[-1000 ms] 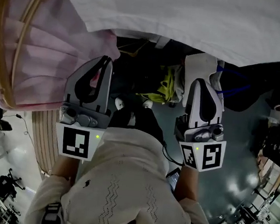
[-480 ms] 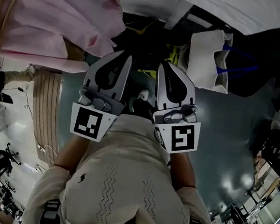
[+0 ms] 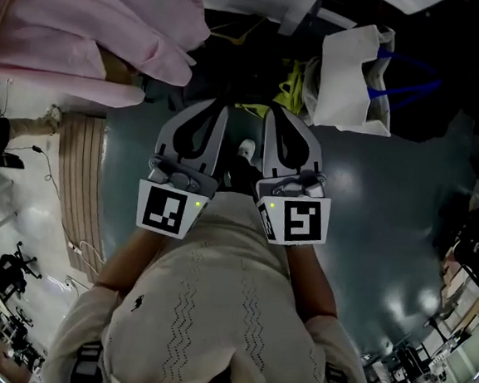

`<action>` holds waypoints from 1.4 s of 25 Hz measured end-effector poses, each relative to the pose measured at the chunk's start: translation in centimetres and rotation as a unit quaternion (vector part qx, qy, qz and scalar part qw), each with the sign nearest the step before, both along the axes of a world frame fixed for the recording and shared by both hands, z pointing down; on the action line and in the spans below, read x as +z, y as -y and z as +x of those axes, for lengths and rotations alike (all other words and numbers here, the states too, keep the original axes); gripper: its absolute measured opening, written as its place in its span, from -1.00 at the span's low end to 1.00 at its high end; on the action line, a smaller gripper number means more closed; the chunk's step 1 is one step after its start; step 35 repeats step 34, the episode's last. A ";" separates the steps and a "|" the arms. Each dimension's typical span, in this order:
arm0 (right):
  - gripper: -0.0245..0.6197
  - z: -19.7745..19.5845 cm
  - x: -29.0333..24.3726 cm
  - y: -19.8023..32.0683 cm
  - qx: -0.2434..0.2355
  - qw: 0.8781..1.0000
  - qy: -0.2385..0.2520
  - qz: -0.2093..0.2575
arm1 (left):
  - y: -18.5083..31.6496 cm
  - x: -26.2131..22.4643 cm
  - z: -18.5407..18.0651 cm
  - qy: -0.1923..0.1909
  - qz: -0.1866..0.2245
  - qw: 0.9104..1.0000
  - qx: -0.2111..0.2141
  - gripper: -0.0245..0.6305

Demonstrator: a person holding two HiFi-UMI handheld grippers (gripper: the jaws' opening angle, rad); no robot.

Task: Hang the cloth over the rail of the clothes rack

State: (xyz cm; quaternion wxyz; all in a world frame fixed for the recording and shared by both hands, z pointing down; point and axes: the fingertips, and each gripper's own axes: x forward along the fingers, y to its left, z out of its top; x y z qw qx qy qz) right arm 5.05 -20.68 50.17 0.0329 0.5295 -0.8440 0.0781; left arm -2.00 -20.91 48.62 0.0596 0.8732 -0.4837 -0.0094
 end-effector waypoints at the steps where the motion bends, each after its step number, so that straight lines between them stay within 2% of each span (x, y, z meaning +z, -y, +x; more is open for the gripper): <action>1: -0.87 0.0 -0.1 0.0 0.009 1.000 -0.001 0.001 | 0.0 0.1 0.0 -0.004 -0.005 1.000 0.006 -0.86; 4: -0.87 -0.1 -0.9 0.3 0.028 1.000 0.005 0.010 | 0.7 -0.3 -0.2 -0.009 -0.010 1.000 0.019 -0.86; 8: -0.87 -1.3 -1.6 0.5 0.017 0.999 -0.005 0.028 | 2.0 -1.2 -0.7 -0.014 0.010 1.000 0.020 -0.86; 13: -0.87 -2.4 -0.8 -0.1 0.014 1.000 0.002 0.017 | 1.0 -0.3 -0.9 -0.001 0.002 0.999 0.032 -0.86; 19: -0.87 -2.9 -0.1 -0.3 0.003 1.000 -0.004 0.012 | 0.3 0.6 -1.2 -0.004 -0.010 1.000 0.029 -0.86; 26: -0.87 -3.6 -0.2 -0.6 0.003 1.000 -0.003 0.008 | -0.3 0.6 -1.1 0.012 -0.003 0.999 0.042 -0.86; 35: -0.87 -4.2 0.0 -1.1 -0.008 1.000 -0.011 0.008 | -0.7 0.9 -1.3 0.006 -0.006 0.999 0.042 -0.86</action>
